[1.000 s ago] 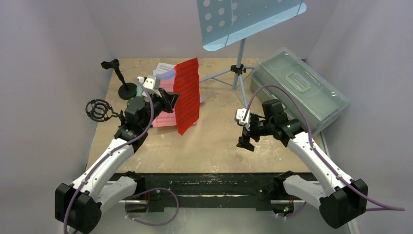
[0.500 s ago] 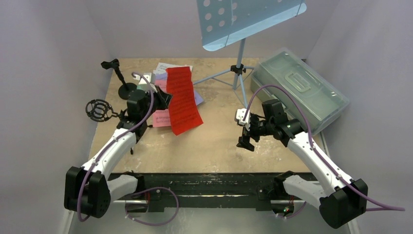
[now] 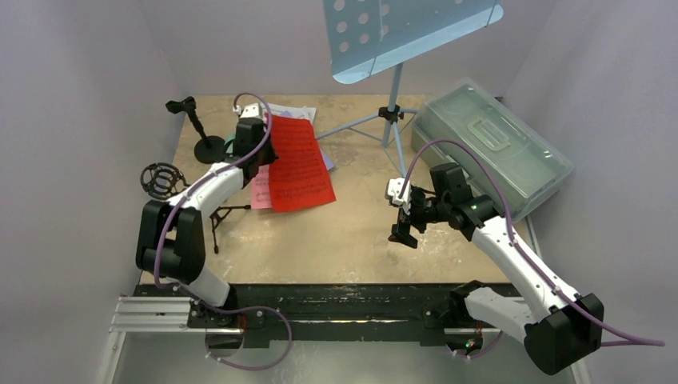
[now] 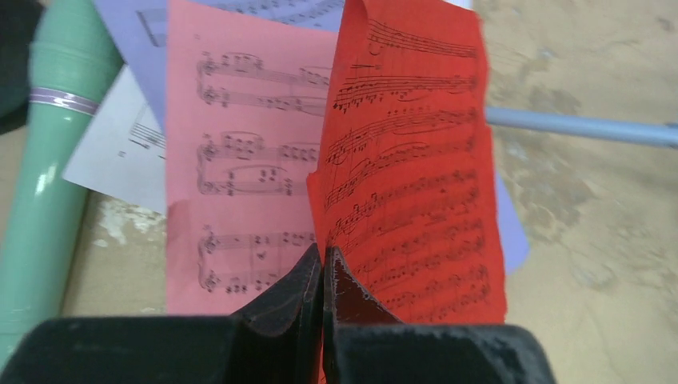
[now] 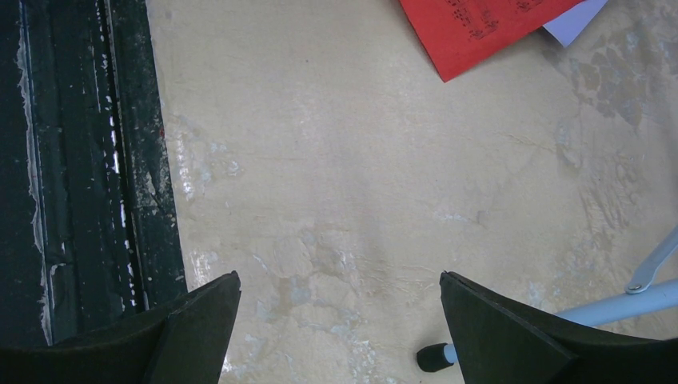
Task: Pack up the instrument practice props
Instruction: Place the sheet music at the center of the board, then adjust the music stand at the center of the board.
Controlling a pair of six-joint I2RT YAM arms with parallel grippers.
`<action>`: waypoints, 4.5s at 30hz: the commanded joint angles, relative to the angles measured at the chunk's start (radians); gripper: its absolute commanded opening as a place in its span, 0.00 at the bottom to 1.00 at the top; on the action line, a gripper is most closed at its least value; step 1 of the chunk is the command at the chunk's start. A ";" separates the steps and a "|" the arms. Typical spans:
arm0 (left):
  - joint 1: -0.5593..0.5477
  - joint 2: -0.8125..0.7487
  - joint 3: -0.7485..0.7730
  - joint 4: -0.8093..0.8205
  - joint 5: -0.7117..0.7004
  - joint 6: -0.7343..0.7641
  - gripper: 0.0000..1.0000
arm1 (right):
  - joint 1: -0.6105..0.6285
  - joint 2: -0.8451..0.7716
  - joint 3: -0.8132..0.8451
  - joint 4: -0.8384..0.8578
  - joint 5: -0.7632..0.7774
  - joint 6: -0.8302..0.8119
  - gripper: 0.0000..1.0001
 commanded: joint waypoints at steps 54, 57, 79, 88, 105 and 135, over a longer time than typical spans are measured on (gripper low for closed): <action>0.000 -0.858 -0.531 0.317 0.728 -0.177 0.99 | -0.217 -0.103 0.227 0.222 0.132 0.374 0.99; -0.064 -0.812 -0.572 0.438 0.668 -0.245 0.99 | -0.216 -0.060 0.203 0.339 0.116 0.463 0.99; -0.643 0.332 0.184 0.448 -0.143 -0.387 0.78 | -0.572 -0.085 -0.002 0.649 -0.039 0.896 0.99; -0.683 0.486 0.396 0.411 -0.277 -0.354 0.66 | -0.589 -0.084 0.003 0.642 -0.071 0.915 0.99; -0.684 0.589 0.651 0.005 -0.645 -0.216 0.00 | -0.590 -0.093 -0.008 0.652 -0.100 0.920 0.98; -0.621 0.292 0.311 -0.016 -0.496 0.018 0.00 | -0.590 -0.092 -0.023 0.651 -0.126 0.907 0.99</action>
